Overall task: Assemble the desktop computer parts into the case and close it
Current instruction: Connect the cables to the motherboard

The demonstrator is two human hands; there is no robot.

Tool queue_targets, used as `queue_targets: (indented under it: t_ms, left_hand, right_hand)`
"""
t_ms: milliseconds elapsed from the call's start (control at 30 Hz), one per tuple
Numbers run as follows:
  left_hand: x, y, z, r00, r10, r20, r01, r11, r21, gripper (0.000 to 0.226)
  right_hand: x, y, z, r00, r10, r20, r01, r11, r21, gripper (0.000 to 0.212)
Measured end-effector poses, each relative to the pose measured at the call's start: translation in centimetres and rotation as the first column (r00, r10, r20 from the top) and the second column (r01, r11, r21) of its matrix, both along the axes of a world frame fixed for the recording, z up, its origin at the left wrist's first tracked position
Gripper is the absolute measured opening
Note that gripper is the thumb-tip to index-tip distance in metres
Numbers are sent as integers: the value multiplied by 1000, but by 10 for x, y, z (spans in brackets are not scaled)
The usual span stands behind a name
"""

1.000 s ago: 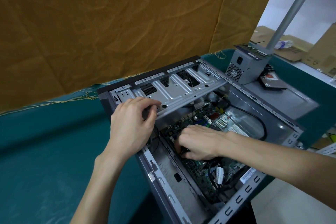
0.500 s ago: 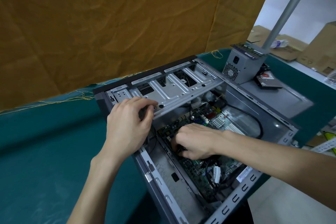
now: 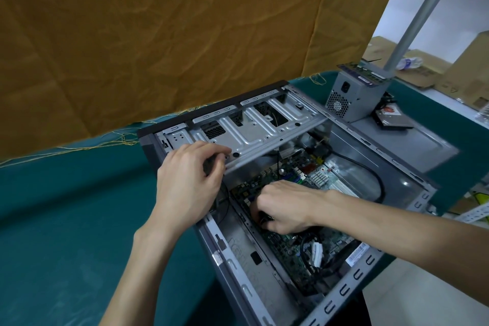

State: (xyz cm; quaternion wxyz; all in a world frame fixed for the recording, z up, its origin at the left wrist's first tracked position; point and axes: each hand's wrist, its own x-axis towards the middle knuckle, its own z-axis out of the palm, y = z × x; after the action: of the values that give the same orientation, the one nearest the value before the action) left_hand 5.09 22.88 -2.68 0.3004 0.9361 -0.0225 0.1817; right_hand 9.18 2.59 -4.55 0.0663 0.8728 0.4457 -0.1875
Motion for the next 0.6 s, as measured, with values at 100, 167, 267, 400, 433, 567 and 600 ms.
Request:
queue_targets:
  t_ms: [100, 167, 267, 400, 433, 567, 600]
  left_hand:
    - [0, 0, 0, 1000, -1, -6, 1, 1000, -1, 23]
    - [0, 0, 0, 1000, 1, -8, -1, 1000, -1, 23]
    - [-1, 1, -1, 1000, 2, -2, -2, 1000, -1, 23]
    - [0, 1, -1, 1000, -1, 0, 1, 1000, -2, 23]
    - [0, 1, -1, 1000, -2, 1, 2, 1000, -1, 23]
    - [0, 1, -2, 1000, 5, 8, -5, 1000, -5, 22]
    - [0, 1, -2, 1000, 5, 9, -5, 1000, -5, 22]
  right_hand:
    - [2, -3, -1, 1000, -23, -13, 23, 999, 23, 18]
    - [2, -4, -1, 1000, -23, -13, 24, 999, 39, 19]
    - [1, -3, -2, 1000, -4, -5, 4, 999, 32, 19]
    - [0, -2, -3, 999, 31, 36, -31, 1000, 1, 20]
    - [0, -2, -3, 998, 46, 50, -46, 999, -8, 20]
    - [-2, 1, -2, 987, 127, 102, -125, 992, -28, 25]
    - [-2, 2, -2, 984, 142, 109, -139, 990, -36, 25]
